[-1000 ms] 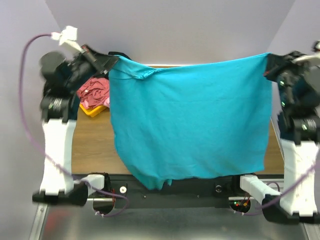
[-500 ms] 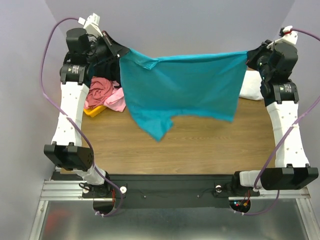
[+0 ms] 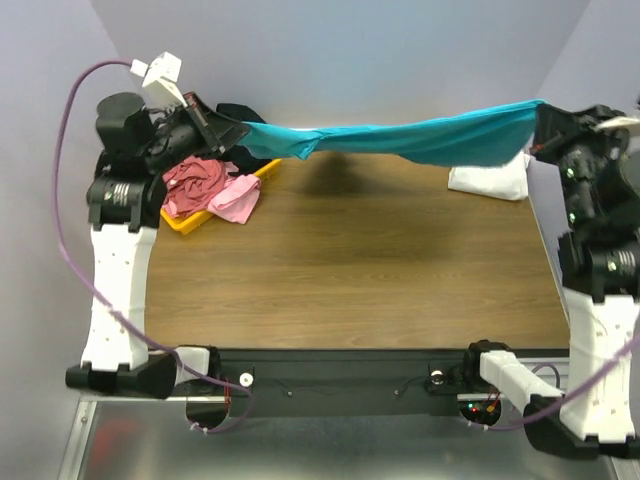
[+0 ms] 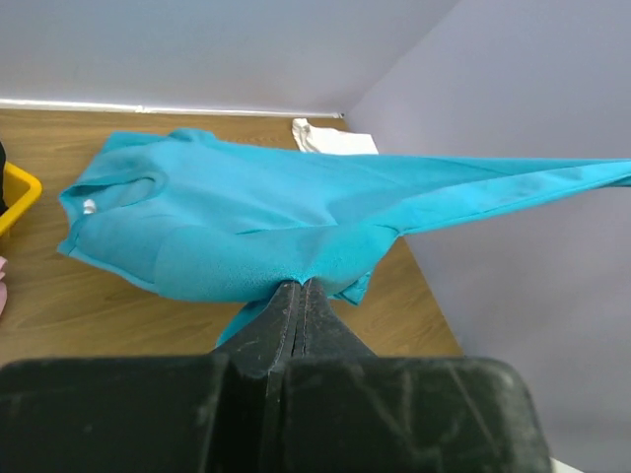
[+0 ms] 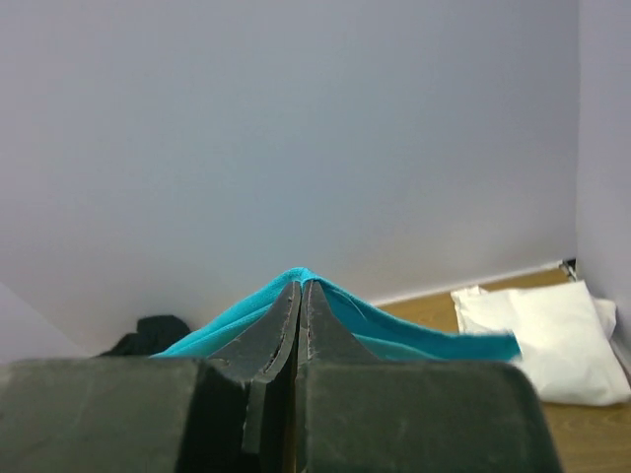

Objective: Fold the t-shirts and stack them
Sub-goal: Flatten the tshirt out

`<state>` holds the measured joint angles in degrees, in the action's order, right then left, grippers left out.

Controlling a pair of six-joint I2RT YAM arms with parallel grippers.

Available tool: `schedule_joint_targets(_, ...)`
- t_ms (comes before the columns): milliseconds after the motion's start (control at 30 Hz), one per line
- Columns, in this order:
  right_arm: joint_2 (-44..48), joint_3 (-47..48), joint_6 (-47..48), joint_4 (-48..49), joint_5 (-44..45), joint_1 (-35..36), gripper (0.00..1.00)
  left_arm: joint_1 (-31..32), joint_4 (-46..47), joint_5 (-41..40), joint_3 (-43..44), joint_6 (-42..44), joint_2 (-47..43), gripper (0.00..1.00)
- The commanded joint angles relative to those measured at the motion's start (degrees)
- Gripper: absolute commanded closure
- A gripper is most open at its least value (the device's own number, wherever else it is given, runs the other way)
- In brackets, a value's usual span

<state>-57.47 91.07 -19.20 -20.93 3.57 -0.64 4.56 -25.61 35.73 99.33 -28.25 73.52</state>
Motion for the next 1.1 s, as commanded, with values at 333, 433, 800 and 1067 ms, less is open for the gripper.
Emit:
schedule_joint_targets(333, 8.78, 16.77, 2.5, -2.45, 11.09, 0.38, 1.0, 0.19, -6.3, 0.92, 14.57, -7.42, -11.47, 1.0)
schedule_joint_targets(433, 8.96, 17.74, 2.68, -2.45, 12.16, 0.38, 1.0, 0.19, -3.67, 2.51, 14.85, -10.15, -11.03, 1.0)
schedule_joint_targets(800, 9.06, -4.74, -1.45, -2.36, 21.65, 0.47, 1.0, 1.77, 3.19, 4.09, -6.41, -8.85, -3.49, 1.0)
schedule_joint_targets(1067, -9.12, -26.99, -1.63, 10.45, 19.02, 0.38, 1.0, 7.57, 2.78, 1.91, 3.6, -1.38, 32.66, 0.91)
